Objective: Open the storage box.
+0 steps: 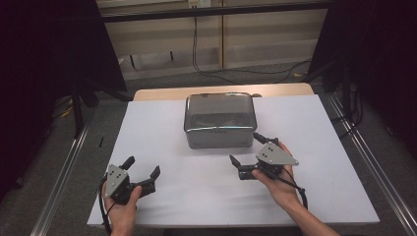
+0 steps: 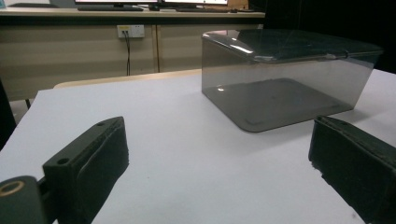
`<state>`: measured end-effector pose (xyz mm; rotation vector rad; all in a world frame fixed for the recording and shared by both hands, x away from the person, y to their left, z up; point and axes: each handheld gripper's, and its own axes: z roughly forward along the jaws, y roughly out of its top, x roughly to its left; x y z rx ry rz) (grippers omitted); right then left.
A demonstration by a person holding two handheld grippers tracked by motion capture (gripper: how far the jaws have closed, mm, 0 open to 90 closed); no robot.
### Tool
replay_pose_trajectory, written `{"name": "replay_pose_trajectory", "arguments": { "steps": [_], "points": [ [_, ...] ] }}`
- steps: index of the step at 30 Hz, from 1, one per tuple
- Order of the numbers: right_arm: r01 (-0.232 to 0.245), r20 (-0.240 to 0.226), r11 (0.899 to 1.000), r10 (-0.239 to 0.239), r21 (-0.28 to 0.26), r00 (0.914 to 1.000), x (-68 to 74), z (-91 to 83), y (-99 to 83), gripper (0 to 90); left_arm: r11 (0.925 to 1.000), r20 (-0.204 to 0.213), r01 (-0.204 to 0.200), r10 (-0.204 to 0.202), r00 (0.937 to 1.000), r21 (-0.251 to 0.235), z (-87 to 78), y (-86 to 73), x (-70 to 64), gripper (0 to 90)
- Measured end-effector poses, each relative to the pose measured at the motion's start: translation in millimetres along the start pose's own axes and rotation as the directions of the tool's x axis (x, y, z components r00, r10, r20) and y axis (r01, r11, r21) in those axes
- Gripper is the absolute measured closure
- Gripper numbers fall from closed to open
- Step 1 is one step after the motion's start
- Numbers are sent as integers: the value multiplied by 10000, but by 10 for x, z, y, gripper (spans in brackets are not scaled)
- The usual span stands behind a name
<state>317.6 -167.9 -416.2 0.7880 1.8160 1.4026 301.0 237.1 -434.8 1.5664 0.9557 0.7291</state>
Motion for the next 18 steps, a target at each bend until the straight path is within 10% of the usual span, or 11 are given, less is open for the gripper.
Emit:
{"name": "replay_pose_trajectory", "arguments": {
  "steps": [11,18],
  "points": [
    [1122,98,9933,-1125,278,9936,6,188,35,34,9999,35,-118,118,9999,104,22,-4,-8,47],
    [2600,438,9653,-2608,232,9644,23,293,110,38,9998,82,-168,167,9998,74,21,1,-18,47]
  ]
}}
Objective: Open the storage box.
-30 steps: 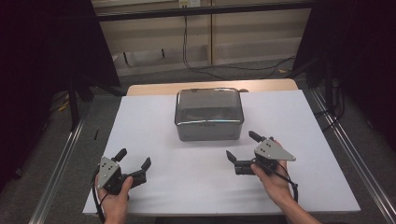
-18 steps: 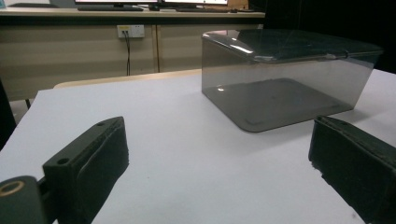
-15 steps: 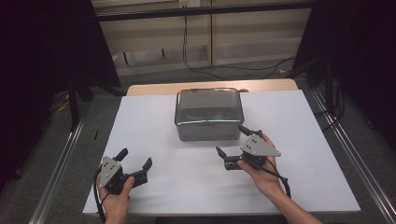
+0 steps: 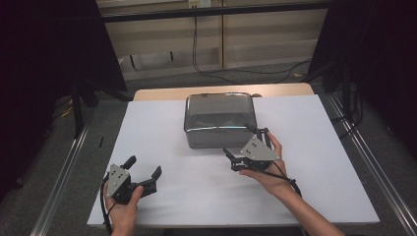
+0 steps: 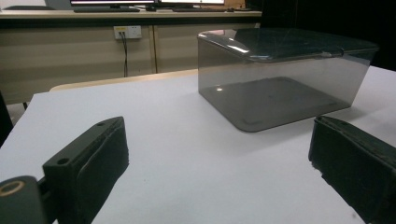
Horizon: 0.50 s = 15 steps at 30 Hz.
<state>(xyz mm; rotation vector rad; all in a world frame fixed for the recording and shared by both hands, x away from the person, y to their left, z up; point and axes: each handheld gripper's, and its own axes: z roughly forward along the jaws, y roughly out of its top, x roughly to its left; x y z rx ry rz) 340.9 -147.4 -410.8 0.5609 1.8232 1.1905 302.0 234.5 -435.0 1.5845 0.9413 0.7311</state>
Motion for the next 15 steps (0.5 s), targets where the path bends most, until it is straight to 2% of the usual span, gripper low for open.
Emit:
{"name": "replay_pose_trajectory", "arguments": {
  "steps": [2,4,6,9,11,13,14,15],
  "points": [
    [792,275,9969,-792,23,9965,33,16,11,57,10000,14,-24,24,10000,19,-3,0,9,47],
    [1113,340,9938,-1114,76,9932,63,36,7,67,10000,-14,-3,3,10000,-4,1,-1,10,47],
    [1680,432,9855,-1689,236,9847,90,63,1,83,10000,-6,-25,25,10000,39,2,-3,12,47],
    [2589,440,9652,-2604,371,9645,123,109,7,110,10000,-6,-52,52,10000,28,2,-1,10,47],
    [3217,527,9458,-3238,454,9446,135,142,12,126,10000,-8,-60,61,10000,30,1,1,8,47],
    [3628,642,9303,-3658,538,9285,148,169,15,141,10000,13,-62,62,10000,5,-2,2,9,47],
    [3944,708,9168,-3982,624,9145,161,182,17,147,10000,12,-65,65,10000,20,-3,1,12,47],
    [4142,686,9079,-4181,645,9058,175,194,19,159,10000,12,-65,65,10000,20,-3,1,12,47]
  ]
}}
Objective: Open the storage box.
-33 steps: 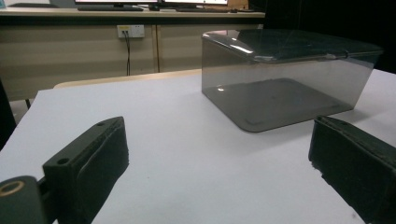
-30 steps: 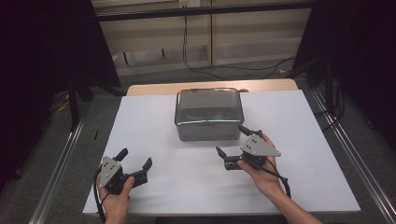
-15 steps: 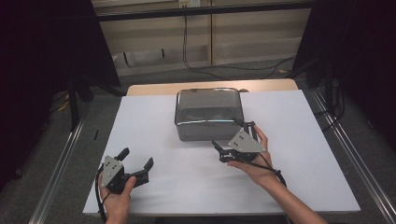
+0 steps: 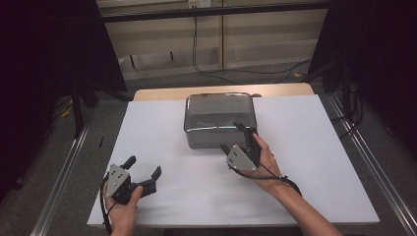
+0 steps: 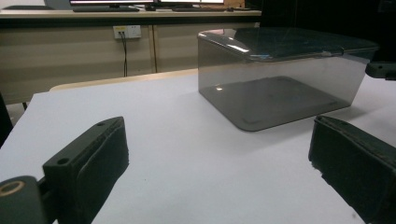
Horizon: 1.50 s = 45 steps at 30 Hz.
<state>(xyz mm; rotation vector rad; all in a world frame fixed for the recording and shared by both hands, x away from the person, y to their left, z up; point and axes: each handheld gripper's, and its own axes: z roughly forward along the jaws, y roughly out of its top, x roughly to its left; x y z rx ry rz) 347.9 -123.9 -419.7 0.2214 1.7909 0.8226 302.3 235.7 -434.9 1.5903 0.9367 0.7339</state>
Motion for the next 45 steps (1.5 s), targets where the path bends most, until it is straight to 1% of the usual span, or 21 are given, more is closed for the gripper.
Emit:
{"name": "replay_pose_trajectory", "arguments": {
  "steps": [2,4,6,9,11,12,16,17,18,19,20,22,23,25,26,27,30,34,36,37,45],
  "points": [
    [440,82,9990,-441,119,9990,23,18,20,177,10000,3,40,-40,10000,-24,2,-1,1,47],
    [1052,169,9942,-1055,209,9943,37,49,35,207,10000,37,62,-62,10000,-25,1,0,-1,47],
    [1684,281,9852,-1693,326,9852,50,81,44,234,10000,46,44,-44,10000,-7,0,-1,-5,47],
    [2375,402,9699,-2397,531,9700,83,116,63,261,10000,98,-47,47,9999,54,4,-2,-17,47],
    [2714,450,9602,-2746,659,9605,106,135,69,281,10000,128,1,-1,9999,18,9,-3,-20,47],
    [2714,450,9602,-2746,659,9605,106,135,69,281,10000,111,-1,1,9999,25,11,-4,-19,47],
    [3096,442,9454,-3152,1017,9480,172,168,60,357,10000,112,1,-1,9999,38,9,-6,-17,47],
    [3096,442,9454,-3152,1017,9480,172,168,60,357,10000,112,1,-1,9999,38,9,-6,-17,47],
    [3362,378,9347,-3424,1154,9388,198,179,59,382,10000,115,19,-19,9999,31,10,-6,-17,47],
    [3362,378,9347,-3424,1154,9388,198,179,59,382,10000,105,23,-23,9999,29,12,-7,-17,47],
    [3485,324,9279,-3555,1327,9341,219,193,55,413,10000,103,-7,7,9999,61,12,-7,-15,47],
    [3603,281,9224,-3674,1388,9296,228,200,54,464,10000,111,-8,7,9999,79,16,-8,-17,47],
    [3603,281,9224,-3674,1388,9296,228,200,54,464,10000,115,-6,5,9999,68,15,-7,-18,47],
    [3836,314,9108,-3924,1524,9192,231,201,62,536,10000,125,-13,12,9999,79,12,-7,-14,47],
    [3836,314,9108,-3924,1524,9192,231,201,62,536,10000,125,-13,12,9999,79,12,-7,-14,47],
    [3918,320,9056,-4017,1622,9152,233,209,64,563,10000,122,-6,5,9999,68,11,-7,-13,47],
    [4077,294,8975,-4180,1683,9080,246,223,56,605,10000,130,20,-20,9999,43,11,-7,-14,47],
    [4076,251,8961,-4179,1756,9081,266,235,50,641,10000,135,-6,5,9999,72,12,-8,-13,47],
    [4112,244,8953,-4211,1712,9067,267,239,57,658,10000,136,-5,4,9999,90,14,-8,-13,47],
    [4179,254,8923,-4280,1709,9034,280,246,65,681,10000,126,8,-9,9999,70,16,-8,-16,47],
    [4156,358,8944,-4266,1652,9038,269,231,79,777,9999,284,-42,38,9996,154,25,-8,-22,47]
  ]
}}
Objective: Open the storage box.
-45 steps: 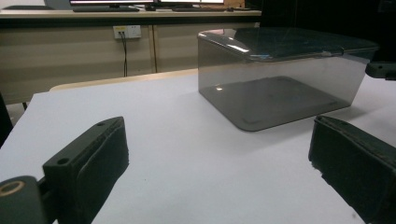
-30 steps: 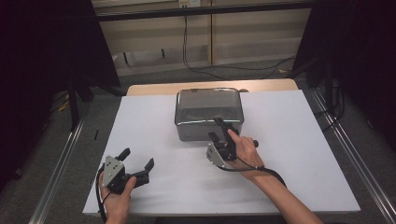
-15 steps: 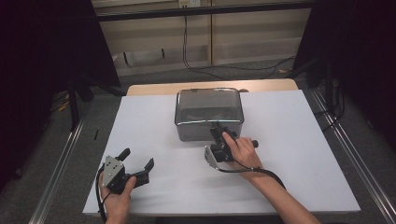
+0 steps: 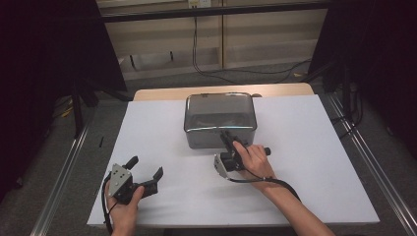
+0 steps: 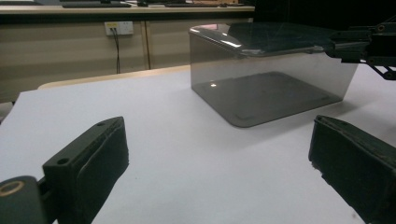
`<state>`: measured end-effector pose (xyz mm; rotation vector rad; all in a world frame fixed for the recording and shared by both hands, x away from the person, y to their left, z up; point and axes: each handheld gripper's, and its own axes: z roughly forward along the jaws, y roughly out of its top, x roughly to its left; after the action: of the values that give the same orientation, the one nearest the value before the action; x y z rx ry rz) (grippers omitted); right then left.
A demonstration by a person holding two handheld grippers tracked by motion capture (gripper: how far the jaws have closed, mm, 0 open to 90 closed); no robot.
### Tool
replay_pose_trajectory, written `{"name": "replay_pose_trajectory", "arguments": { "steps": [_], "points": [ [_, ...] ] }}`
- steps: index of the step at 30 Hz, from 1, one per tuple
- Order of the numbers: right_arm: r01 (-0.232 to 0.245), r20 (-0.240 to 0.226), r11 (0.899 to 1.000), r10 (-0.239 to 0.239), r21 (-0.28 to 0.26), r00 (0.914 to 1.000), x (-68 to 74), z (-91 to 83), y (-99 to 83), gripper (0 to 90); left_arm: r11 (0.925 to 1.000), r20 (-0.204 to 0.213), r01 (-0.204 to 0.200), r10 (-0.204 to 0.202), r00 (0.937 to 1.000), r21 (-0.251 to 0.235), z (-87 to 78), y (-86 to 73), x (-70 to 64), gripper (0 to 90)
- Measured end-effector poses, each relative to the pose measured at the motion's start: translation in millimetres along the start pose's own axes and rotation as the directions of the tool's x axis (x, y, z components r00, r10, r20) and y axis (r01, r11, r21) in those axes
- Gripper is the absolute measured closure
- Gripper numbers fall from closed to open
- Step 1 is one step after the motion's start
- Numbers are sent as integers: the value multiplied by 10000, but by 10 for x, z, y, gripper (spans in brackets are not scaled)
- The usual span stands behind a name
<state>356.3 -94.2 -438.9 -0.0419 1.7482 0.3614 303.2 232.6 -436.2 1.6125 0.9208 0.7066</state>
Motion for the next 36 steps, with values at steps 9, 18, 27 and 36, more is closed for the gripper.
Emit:
{"name": "replay_pose_trajectory", "arguments": {
  "steps": [9,18,27,36],
  "points": [
    [-49,34,9999,49,-98,10000,-27,-7,1,793,9999,262,110,-112,9996,91,35,-2,-3,44],
    [-101,105,9999,102,-135,9999,-49,-13,0,794,9999,381,122,-122,9992,7,52,18,4,43],
    [-410,130,9989,413,-230,9991,-127,-16,-4,795,10000,817,27,-20,9967,-96,132,73,-92,39],
    [-417,282,9987,425,-288,9987,-165,-17,8,801,9995,1140,-315,322,9930,-84,263,159,-94,40]
  ]
}}
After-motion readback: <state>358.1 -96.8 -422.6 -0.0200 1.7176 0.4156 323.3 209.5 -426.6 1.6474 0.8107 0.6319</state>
